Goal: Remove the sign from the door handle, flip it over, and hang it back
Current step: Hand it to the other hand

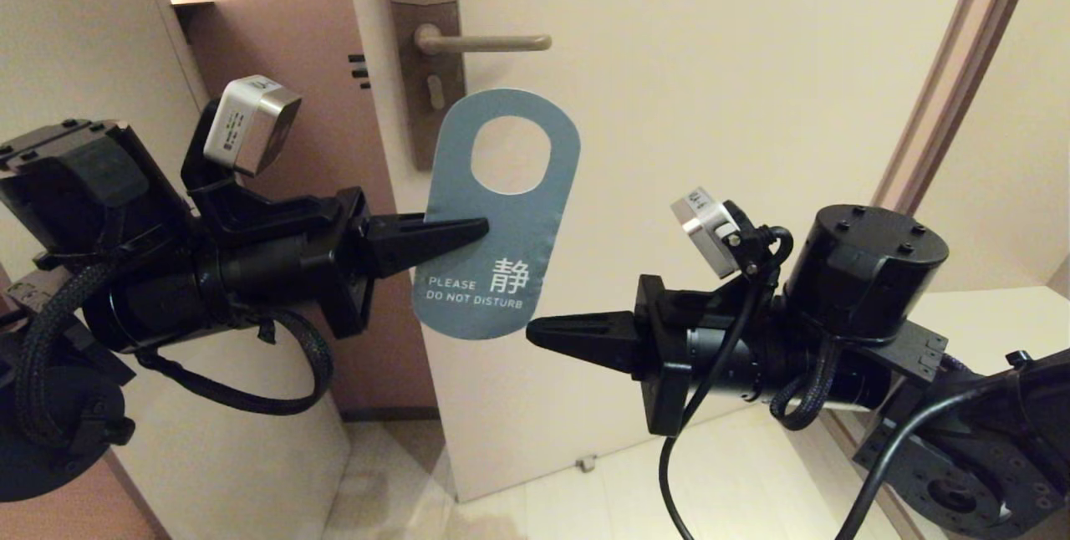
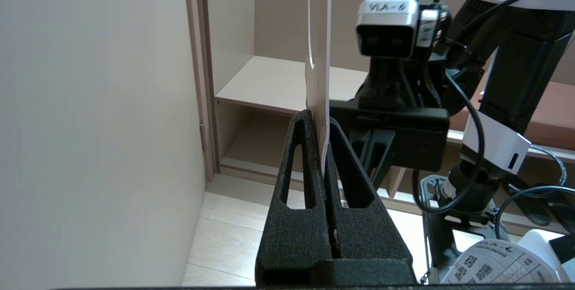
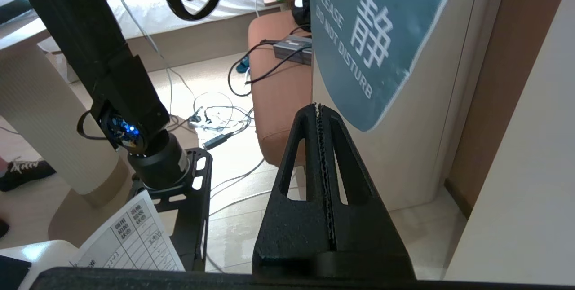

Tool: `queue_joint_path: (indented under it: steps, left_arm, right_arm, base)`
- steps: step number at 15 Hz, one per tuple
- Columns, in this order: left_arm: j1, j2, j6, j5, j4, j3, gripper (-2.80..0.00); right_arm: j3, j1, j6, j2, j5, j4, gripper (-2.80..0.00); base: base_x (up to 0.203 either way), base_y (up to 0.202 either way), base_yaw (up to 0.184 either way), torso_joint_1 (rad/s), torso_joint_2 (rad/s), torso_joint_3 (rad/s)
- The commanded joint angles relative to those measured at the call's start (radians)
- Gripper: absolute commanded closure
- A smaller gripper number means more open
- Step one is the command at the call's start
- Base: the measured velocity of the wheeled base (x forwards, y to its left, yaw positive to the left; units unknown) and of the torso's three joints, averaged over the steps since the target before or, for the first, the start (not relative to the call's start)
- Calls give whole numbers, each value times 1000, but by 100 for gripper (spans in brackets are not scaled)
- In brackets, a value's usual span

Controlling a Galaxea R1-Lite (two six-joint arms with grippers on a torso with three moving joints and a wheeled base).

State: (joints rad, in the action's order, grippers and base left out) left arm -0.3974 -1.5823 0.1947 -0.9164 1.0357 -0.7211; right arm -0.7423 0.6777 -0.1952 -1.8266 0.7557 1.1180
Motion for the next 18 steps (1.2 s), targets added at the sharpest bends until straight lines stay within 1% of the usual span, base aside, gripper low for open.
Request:
queue_joint_path:
  steps: [1, 2, 7, 15, 18]
  left_arm:
    - [-1, 2, 2, -6, 6, 0, 0]
    - [-3, 1, 2, -6, 6, 0, 0]
    - [-11, 2, 3, -4, 7, 0, 0]
    - [-11, 8, -1, -4, 7, 3, 0]
    - [-42, 13, -4, 1, 7, 8, 0]
  right_arm:
    - [4, -1, -1, -5, 5, 6, -44]
    - [4, -1, 0, -6, 5, 9, -280]
    - [3, -1, 1, -16, 4, 10, -280]
    - [38, -4, 8, -20, 1, 11, -280]
    - [11, -4, 1, -49, 1, 55, -280]
  base:
    - [0, 0, 0, 0, 0, 0]
    - [0, 0, 0, 0, 0, 0]
    - [0, 0, 0, 0, 0, 0]
    - [0, 0, 0, 0, 0, 0]
    - [0, 0, 0, 0, 0, 0]
